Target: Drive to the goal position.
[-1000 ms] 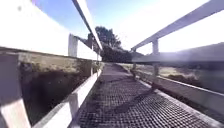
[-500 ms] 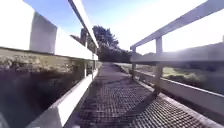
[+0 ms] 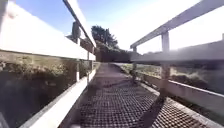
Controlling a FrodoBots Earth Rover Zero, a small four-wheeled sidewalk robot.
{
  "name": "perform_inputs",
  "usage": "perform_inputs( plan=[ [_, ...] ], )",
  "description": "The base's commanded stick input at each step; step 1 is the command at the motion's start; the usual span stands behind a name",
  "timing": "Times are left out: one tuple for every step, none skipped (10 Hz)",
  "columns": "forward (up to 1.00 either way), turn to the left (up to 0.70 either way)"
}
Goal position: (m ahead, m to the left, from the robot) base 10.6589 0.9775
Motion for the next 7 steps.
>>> perform_inputs(
  plan=[
    [0.70, 0.00],
    [0.70, 0.00],
    [0.70, 0.00],
    [0.70, 0.00],
    [0.70, 0.00],
    [0.70, 0.00],
    [0.70, 0.00]
  ],
)
